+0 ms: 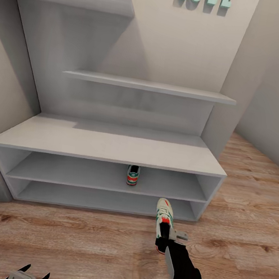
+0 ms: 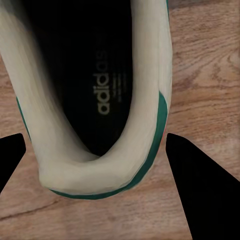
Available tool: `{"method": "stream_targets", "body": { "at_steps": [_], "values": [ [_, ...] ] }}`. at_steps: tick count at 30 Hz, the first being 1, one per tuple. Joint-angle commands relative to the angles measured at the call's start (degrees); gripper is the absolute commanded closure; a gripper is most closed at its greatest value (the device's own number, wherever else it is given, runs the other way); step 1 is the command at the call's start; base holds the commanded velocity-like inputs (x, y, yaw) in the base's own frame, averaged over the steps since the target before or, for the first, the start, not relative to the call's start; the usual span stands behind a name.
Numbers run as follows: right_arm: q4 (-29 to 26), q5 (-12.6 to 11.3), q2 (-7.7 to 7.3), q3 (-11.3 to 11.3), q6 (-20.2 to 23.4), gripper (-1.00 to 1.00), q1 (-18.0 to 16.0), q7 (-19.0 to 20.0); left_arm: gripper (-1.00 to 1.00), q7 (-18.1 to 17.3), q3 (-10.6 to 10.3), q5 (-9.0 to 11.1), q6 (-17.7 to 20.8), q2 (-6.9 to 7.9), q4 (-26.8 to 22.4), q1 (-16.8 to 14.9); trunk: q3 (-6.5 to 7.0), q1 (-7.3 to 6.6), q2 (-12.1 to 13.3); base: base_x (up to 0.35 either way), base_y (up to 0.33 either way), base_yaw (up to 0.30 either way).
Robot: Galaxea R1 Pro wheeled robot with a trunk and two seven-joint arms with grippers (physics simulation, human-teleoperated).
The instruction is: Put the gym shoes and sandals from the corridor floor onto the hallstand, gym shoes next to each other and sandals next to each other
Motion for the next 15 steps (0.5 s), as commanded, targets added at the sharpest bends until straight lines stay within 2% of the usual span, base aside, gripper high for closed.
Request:
{"method": "stream_targets", "body": {
  "at_steps": [1, 7, 15],
  "values": [
    [-0.11, 0.47, 0.08, -0.28, 0.28, 1.00, -0.03, 0.11, -1.00, -0.42, 0.48, -0.34, -0.18, -0.04, 0.04, -0.06, -0.05, -0.01, -0.02, 0.000, 0.000, 0.005],
    [-0.32, 0.49, 0.08, -0.28, 0.28, 1.00, -0.03, 0.10, -1.00, -0.40, 0.48, -0.34, -0.17, -0.09, 0.06, -0.06, -0.22, -0.01, -0.02, 0.000, 0.000, 0.084],
    [-0.59, 0.45, 0.08, -0.28, 0.20, 1.00, -0.03, 0.06, -1.00, -0.34, 0.48, -0.34, -0.17, -0.14, 0.12, -0.06, -0.65, -0.01, -0.02, 0.000, 0.000, 0.163]
  ]
}}
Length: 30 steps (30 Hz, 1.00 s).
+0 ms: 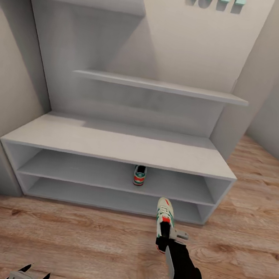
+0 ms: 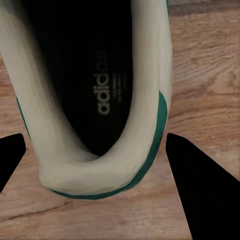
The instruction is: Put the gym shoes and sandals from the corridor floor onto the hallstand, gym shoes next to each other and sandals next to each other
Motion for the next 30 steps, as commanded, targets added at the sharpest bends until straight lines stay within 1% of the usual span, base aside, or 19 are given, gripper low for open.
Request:
{"method": "stream_targets", "body": {
  "at_steps": [1, 5, 10, 14, 15, 16, 19, 21, 22, 30],
  "values": [
    [-0.15, 0.45, 0.07, -0.27, 0.27, 1.00, -0.02, 0.09, -1.00, -0.42, 0.48, -0.33, -0.17, -0.04, 0.05, -0.07, -0.11, -0.01, -0.02, 0.000, 0.000, 0.180],
    [-0.22, 0.43, 0.07, -0.27, 0.23, 1.00, -0.02, 0.07, -1.00, -0.42, 0.48, -0.33, -0.17, -0.04, 0.06, -0.07, -0.29, -0.01, -0.02, 0.000, 0.000, 0.133],
    [-0.68, 0.43, 0.07, -0.04, 0.21, 1.00, -0.02, 0.07, -1.00, -0.41, 0.48, -0.33, -0.17, -0.04, 0.06, -0.07, -0.35, -0.01, -0.02, 0.000, 0.000, 0.034],
    [-2.16, 0.43, 0.07, 1.05, 0.26, 1.00, -0.02, 0.06, -1.00, -0.41, 0.48, -0.33, -0.17, -0.03, 0.06, -0.07, -0.36, -0.01, -0.02, 0.000, 0.000, 0.009],
    [-3.00, 0.43, 0.07, 2.51, 0.28, 1.00, -0.02, 0.06, -1.00, -0.41, 0.48, -0.33, -0.13, 0.01, 0.06, -0.07, -0.36, -0.01, -0.02, 0.000, 0.000, 0.002],
    [-3.26, 0.43, 0.07, 3.29, 0.28, 1.00, -0.02, 0.06, -1.00, -0.41, 0.48, -0.33, -0.12, 0.02, 0.06, -0.07, -0.36, -0.01, -0.02, 0.000, 0.000, 0.002],
    [-4.19, 0.40, 0.07, 4.57, 0.34, 1.00, -0.02, 0.06, -1.00, -0.41, 0.48, -0.33, -0.11, 0.02, 0.06, -0.07, -0.36, -0.01, -0.02, 0.000, 0.000, 0.000],
    [-5.84, 0.36, 0.07, 5.30, 0.38, 1.00, -0.02, 0.06, -1.00, -0.41, 0.48, -0.33, -0.10, -0.01, 0.06, -0.07, -0.36, -0.01, -0.02, 0.000, 0.000, 0.000],
    [-7.63, 0.29, 0.07, 5.63, 0.44, 1.00, -0.02, 0.01, -1.00, -0.41, 0.48, -0.33, -0.09, -0.03, 0.06, -0.07, -0.36, -0.01, -0.02, 0.000, 0.000, 0.000],
    [-8.49, 0.25, 0.07, 5.79, 0.42, 1.00, -0.02, -0.02, -1.00, -0.41, 0.48, -0.33, -0.09, -0.04, 0.06, -0.07, -0.36, -0.01, -0.02, 0.000, 0.000, 0.000]
  ]
}}
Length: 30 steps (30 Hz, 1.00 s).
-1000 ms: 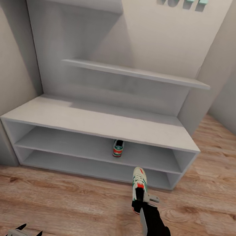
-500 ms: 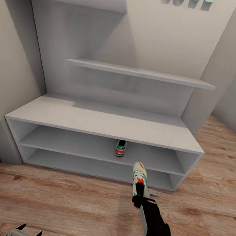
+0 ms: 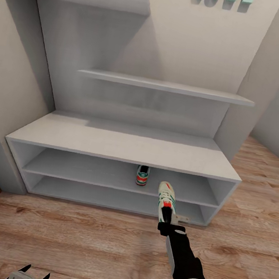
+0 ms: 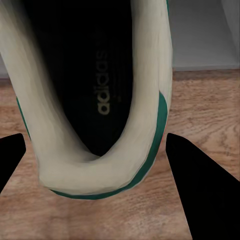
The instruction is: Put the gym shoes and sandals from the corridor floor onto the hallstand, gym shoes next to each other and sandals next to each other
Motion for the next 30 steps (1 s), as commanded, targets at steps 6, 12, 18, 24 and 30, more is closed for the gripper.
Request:
{"method": "stream_targets", "body": {
  "at_steps": [6, 12, 18, 24, 30],
  "values": [
    [-0.11, 0.34, 0.06, -0.15, 0.25, 1.00, -0.03, 0.07, -1.00, -0.38, 0.46, -0.34, -0.10, -0.10, 0.04, -0.10, -0.05, -0.01, -0.02, 0.019, 0.000, 0.000],
    [-0.03, 0.34, 0.06, -0.15, 0.22, 1.00, -0.03, 0.08, -1.00, -0.33, 0.48, -0.33, -0.09, -0.13, 0.04, -0.12, -0.05, -0.01, -0.02, 0.093, 0.016, 0.000],
    [-0.02, 0.34, 0.06, -0.15, 0.20, 1.00, -0.03, 0.07, -1.00, -0.33, 0.47, -0.33, -0.09, -0.17, 0.04, -0.11, -0.05, -0.01, -0.02, 0.096, 0.018, 0.000],
    [-0.06, 0.34, 0.06, -0.15, 0.22, 1.00, -0.03, 0.05, -1.00, -0.26, 0.47, -0.34, -0.09, -0.21, 0.04, -0.12, -0.05, -0.01, -0.02, 0.292, 0.115, 0.000],
    [-0.06, 0.34, 0.06, -0.15, 0.24, 1.00, -0.03, 0.05, -1.00, -0.19, 0.47, -0.34, -0.09, -0.21, 0.04, -0.13, -0.05, -0.01, -0.02, 0.304, 0.122, 0.000]
  ]
}}
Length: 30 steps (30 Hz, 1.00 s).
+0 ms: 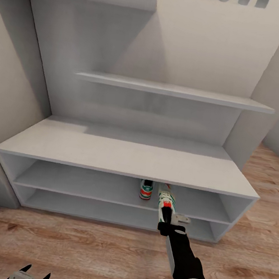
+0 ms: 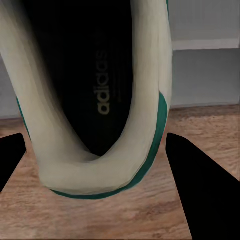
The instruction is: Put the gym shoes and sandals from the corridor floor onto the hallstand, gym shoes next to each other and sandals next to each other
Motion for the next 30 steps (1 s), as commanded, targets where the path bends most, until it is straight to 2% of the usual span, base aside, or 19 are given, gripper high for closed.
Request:
{"method": "stream_targets", "body": {
  "at_steps": [1, 11, 30],
  "values": [
    [-0.09, 0.35, 0.06, -0.17, 0.30, 1.00, -0.03, 0.05, -1.00, -0.40, 0.48, -0.34, -0.18, -0.04, 0.05, -0.05, -0.05, 0.02, -0.02, 0.252, 0.076, 0.000],
    [-0.09, 0.35, 0.06, -0.17, 0.30, 1.00, -0.03, 0.05, -1.00, -0.37, 0.48, -0.34, -0.18, -0.02, 0.05, -0.03, -0.05, 0.02, -0.02, 0.078, 0.017, 0.000],
    [-0.18, 0.35, 0.06, -0.17, 0.30, 1.00, -0.03, 0.05, -1.00, -0.28, 0.48, -0.33, -0.11, -0.12, 0.05, -0.07, -0.05, 0.02, -0.02, 0.248, -0.006, 0.000]
  ]
}}
